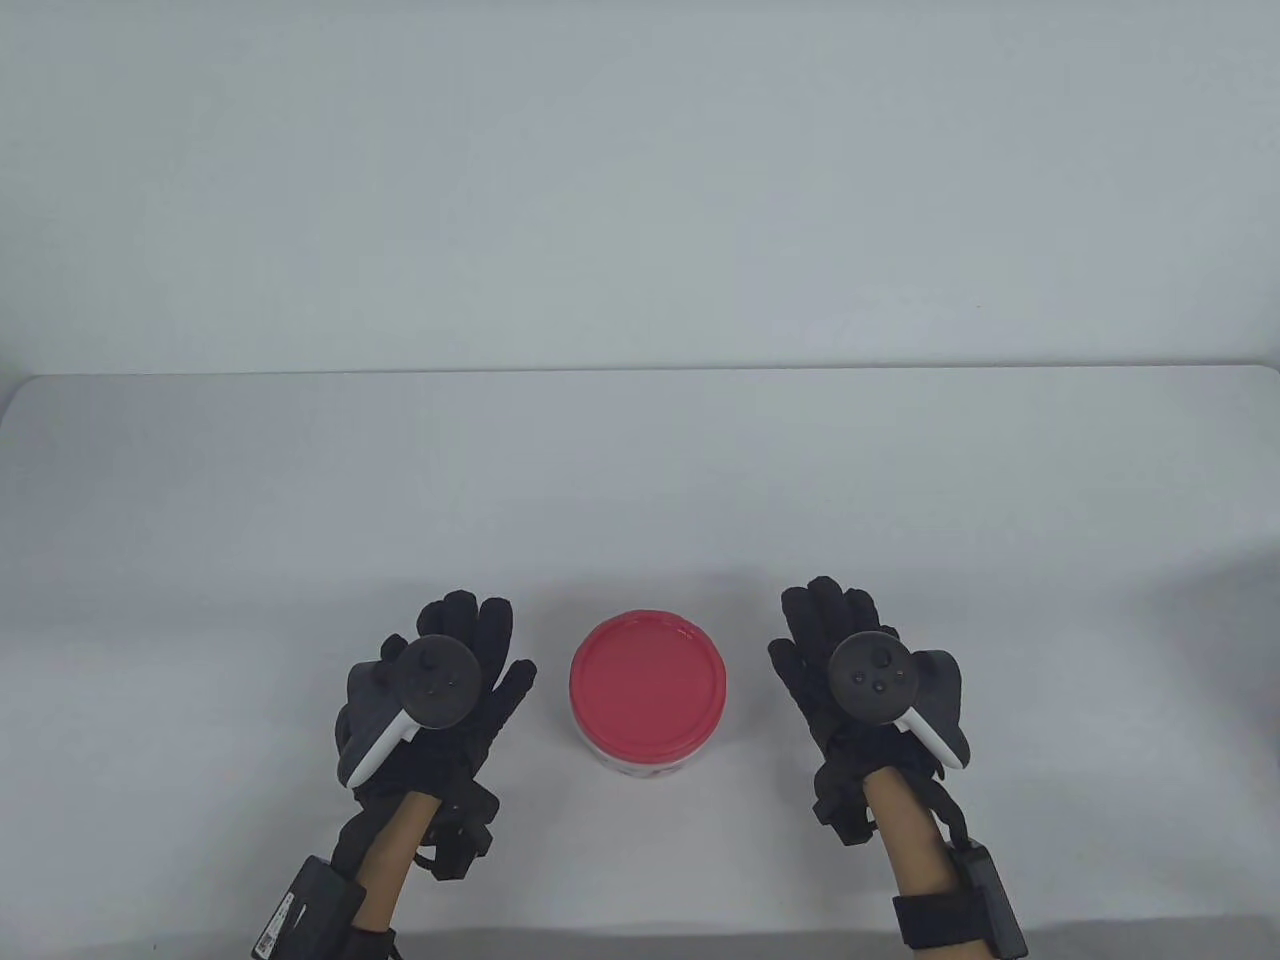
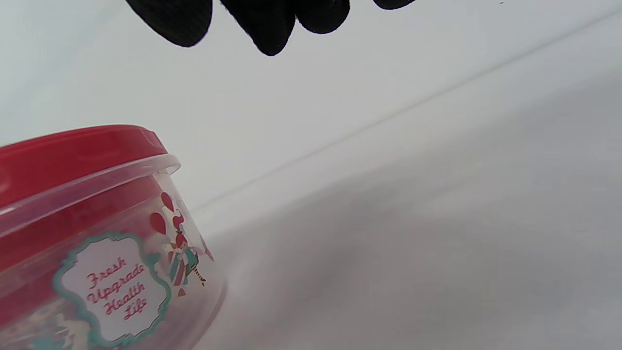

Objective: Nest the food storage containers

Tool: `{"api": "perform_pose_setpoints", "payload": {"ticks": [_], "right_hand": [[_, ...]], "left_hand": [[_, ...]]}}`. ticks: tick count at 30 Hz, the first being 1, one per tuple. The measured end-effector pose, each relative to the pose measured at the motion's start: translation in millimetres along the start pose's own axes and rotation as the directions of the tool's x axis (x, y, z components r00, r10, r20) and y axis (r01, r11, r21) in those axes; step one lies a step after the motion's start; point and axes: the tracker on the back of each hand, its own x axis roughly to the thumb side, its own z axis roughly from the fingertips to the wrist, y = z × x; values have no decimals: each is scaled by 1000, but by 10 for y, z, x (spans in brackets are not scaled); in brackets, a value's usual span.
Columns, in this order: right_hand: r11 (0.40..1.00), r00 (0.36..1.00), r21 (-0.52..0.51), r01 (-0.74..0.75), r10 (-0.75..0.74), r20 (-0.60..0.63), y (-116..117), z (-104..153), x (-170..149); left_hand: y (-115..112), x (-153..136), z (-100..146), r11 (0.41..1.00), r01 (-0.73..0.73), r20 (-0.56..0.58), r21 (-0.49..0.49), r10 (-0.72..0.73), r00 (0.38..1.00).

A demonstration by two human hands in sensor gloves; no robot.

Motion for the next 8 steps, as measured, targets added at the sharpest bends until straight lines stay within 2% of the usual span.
{"api": "perform_pose_setpoints", "payload": {"ticks": [8], "right_hand": [[1000, 1000, 23, -8, 8, 2, 21, -6, 21]], "left_hand": [[-62, 15, -16, 999, 33, 0, -28, -33, 999]]}}
